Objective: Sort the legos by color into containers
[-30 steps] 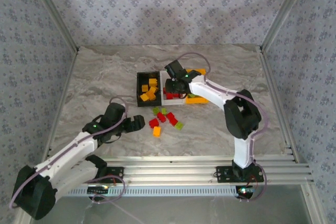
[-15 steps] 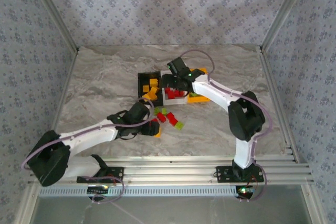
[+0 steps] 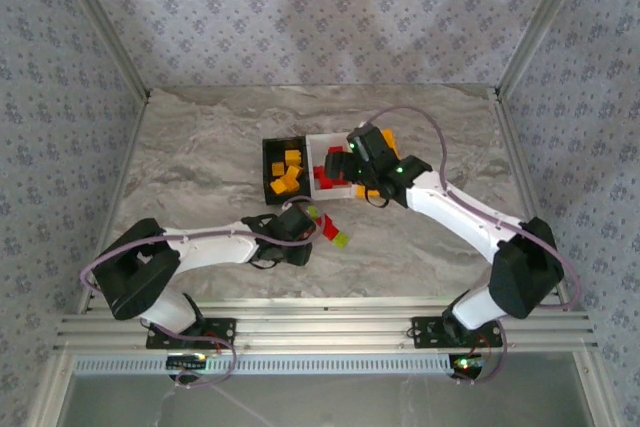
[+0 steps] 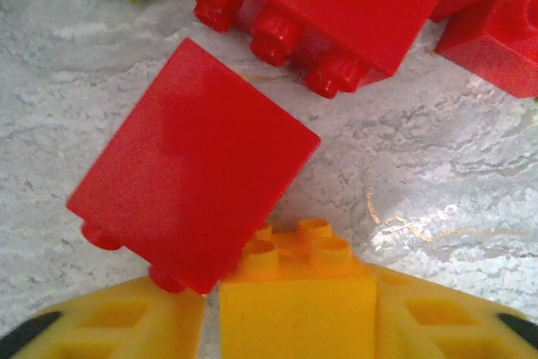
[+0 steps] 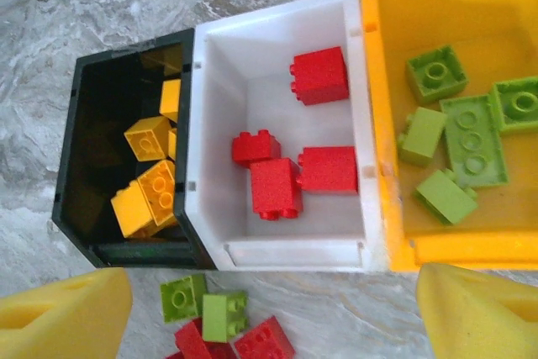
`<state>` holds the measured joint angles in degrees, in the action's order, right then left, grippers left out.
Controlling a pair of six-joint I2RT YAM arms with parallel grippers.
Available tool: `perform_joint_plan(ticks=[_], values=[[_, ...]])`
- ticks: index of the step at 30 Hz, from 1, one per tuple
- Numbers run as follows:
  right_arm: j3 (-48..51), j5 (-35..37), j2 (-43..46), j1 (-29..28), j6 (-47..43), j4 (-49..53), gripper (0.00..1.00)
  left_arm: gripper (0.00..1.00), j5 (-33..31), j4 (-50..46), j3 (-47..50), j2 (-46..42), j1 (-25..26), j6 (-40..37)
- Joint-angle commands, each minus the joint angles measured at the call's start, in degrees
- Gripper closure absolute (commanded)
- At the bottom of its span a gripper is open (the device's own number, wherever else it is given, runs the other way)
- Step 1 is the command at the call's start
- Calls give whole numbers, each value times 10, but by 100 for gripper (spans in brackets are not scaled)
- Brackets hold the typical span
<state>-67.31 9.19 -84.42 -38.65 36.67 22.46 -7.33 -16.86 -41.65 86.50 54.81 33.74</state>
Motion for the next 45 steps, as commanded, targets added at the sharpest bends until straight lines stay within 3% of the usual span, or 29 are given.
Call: perform_joint_plan(ticks=[1, 5, 10, 12, 14, 17, 22, 29, 32, 36, 41, 45], values=[[23, 20, 31, -1, 7, 2, 10, 60, -17, -17, -11, -9, 9, 2], [42, 19, 52, -2, 13, 5, 10, 67, -17, -48, -4, -63, 15, 19], [80, 20, 77, -1, 21, 8, 10, 67, -25, -93, 7, -193, 7, 38], [98, 16, 84, -2, 25, 4, 10, 67, -1, -97, -2, -227, -33, 34], [115, 13, 87, -2, 32, 3, 10, 67, 48, -86, -22, -232, -104, 26], [134, 10, 90, -3, 36, 4, 10, 68, 97, -60, -86, -179, -172, 6], [154, 1, 94, -12, 38, 15, 11, 73, 101, -55, -228, -23, -215, -28], [178, -8, 105, -42, 24, 29, 11, 74, 85, -62, -337, 139, -264, -14], [184, -19, 102, -55, 10, 27, 11, 66, 82, -70, -357, 173, -273, -7], [188, -25, 91, -70, -1, 22, 11, 37, 92, -66, -363, 178, -276, 3], [173, -29, 56, -88, -31, 23, 11, 22, 119, -42, -349, 98, -270, 21], [149, -19, 6, -115, -47, 33, 10, 15, 134, -34, -323, 17, -256, 27]])
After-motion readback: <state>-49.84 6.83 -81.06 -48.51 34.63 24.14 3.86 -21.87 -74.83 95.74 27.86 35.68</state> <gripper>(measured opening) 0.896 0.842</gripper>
